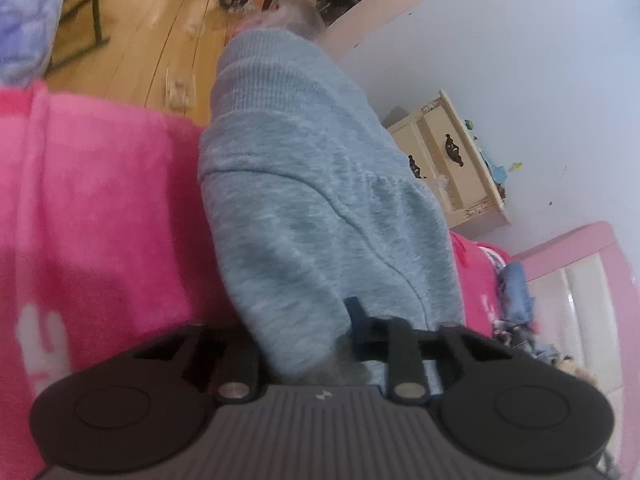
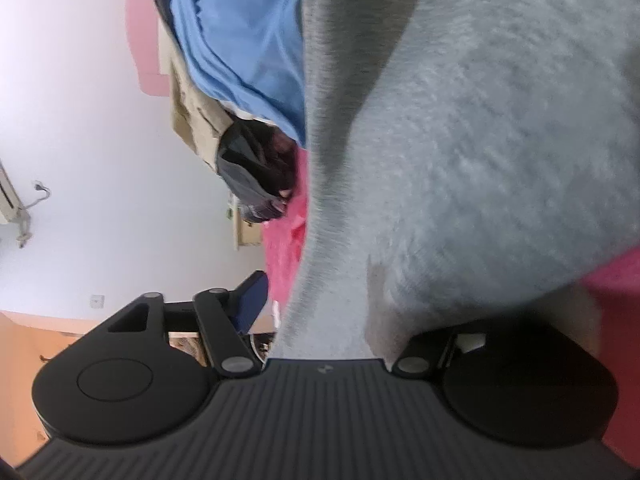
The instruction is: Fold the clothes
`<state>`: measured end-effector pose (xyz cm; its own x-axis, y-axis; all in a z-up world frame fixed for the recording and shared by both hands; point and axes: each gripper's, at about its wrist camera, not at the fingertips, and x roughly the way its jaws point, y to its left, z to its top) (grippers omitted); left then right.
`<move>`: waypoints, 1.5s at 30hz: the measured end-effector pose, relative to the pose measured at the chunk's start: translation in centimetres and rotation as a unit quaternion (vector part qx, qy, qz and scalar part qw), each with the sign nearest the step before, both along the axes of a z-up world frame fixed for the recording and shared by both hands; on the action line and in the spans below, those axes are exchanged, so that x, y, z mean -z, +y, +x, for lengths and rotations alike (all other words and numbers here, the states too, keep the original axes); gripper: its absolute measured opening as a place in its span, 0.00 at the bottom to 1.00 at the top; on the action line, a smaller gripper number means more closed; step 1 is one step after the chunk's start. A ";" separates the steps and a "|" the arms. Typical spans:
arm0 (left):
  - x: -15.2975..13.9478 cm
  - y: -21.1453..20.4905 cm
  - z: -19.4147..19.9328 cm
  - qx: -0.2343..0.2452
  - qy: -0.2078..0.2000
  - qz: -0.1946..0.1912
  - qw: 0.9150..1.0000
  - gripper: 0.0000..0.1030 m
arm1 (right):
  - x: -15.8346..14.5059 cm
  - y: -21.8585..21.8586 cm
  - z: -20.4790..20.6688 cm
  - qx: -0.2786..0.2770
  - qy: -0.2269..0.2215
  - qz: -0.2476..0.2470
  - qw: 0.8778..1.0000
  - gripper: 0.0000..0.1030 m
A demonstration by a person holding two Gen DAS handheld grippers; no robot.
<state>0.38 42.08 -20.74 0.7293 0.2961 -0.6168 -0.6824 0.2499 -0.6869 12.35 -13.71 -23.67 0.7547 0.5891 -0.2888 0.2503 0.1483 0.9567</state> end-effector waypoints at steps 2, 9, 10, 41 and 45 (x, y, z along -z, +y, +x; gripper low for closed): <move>-0.1 -0.1 0.1 -0.002 0.002 0.006 1.000 0.21 | 0.5 -0.1 -0.5 -0.002 0.005 -0.005 1.000 0.36; -0.5 -0.2 0.2 -0.003 0.003 0.013 1.000 0.26 | 1.4 0.4 0.6 0.018 0.026 0.005 0.999 0.40; -0.5 -0.2 0.2 -0.004 0.004 0.014 1.000 0.24 | 1.3 0.6 0.8 0.019 0.025 0.007 0.999 0.41; -5.4 -4.4 -15.0 0.044 0.001 0.032 0.998 0.08 | -2.7 -4.4 -8.8 -0.068 0.039 -0.024 0.997 0.03; -5.3 -5.4 -18.1 0.042 0.008 0.031 0.999 0.08 | -3.0 -5.0 -11.5 -0.081 0.050 -0.037 0.995 0.03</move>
